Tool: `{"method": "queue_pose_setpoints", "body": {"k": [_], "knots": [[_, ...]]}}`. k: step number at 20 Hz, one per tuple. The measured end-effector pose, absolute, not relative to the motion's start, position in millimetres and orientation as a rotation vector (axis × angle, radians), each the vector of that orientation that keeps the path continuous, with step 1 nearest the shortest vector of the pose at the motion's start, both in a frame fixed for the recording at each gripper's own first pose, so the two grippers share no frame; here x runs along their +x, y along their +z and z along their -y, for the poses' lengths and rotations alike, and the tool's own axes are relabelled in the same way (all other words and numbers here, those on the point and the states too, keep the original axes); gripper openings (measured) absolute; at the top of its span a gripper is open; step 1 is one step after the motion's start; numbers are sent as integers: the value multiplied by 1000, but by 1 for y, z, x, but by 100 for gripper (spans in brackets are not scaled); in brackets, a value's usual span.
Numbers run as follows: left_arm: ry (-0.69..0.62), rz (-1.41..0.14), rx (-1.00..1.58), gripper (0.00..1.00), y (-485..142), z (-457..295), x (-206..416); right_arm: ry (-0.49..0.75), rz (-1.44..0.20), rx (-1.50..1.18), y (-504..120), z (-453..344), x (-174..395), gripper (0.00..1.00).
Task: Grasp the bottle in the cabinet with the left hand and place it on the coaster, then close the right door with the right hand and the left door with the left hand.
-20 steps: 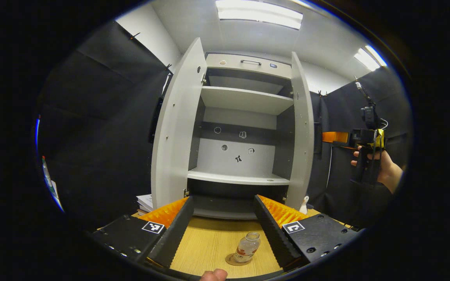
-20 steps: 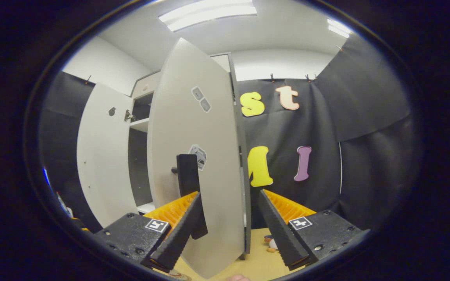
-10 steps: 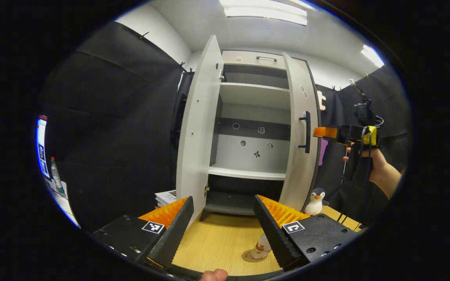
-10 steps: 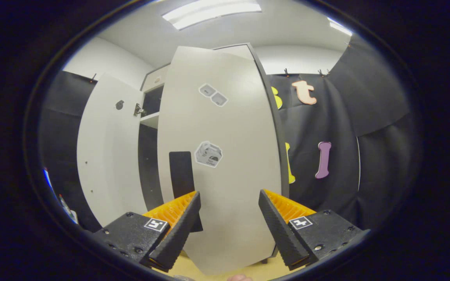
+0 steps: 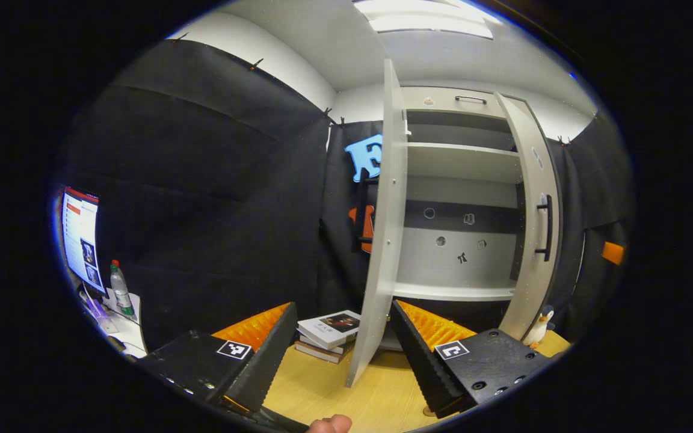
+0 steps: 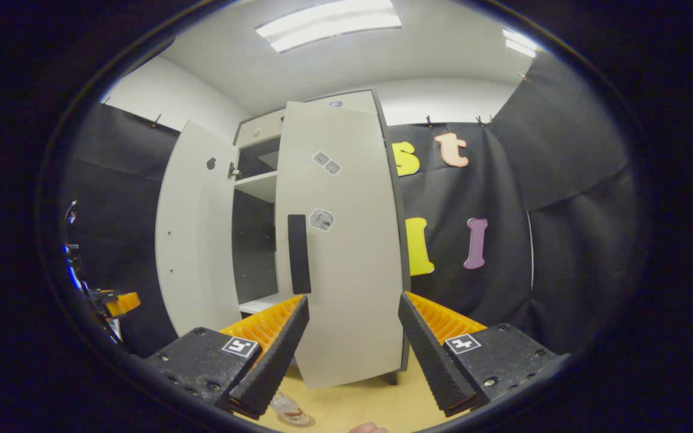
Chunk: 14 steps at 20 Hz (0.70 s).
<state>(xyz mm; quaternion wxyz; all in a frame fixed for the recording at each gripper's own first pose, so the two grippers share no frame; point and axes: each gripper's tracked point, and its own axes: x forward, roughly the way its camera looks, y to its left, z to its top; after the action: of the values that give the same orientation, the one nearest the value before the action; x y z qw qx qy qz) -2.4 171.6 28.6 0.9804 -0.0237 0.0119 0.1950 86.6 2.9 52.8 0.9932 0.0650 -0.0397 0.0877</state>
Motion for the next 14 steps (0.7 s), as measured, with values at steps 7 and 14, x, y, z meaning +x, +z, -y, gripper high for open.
{"method": "queue_pose_setpoints", "body": {"k": [7, 14], "knots": [[510, 33, -44, 95, 61, -271, 61, 170, 7, 128, 10, 0, 30, 98], [495, 11, -144, 99, 47, -302, 100, 142, 59, 126, 31, 8, 15, 98]]}}
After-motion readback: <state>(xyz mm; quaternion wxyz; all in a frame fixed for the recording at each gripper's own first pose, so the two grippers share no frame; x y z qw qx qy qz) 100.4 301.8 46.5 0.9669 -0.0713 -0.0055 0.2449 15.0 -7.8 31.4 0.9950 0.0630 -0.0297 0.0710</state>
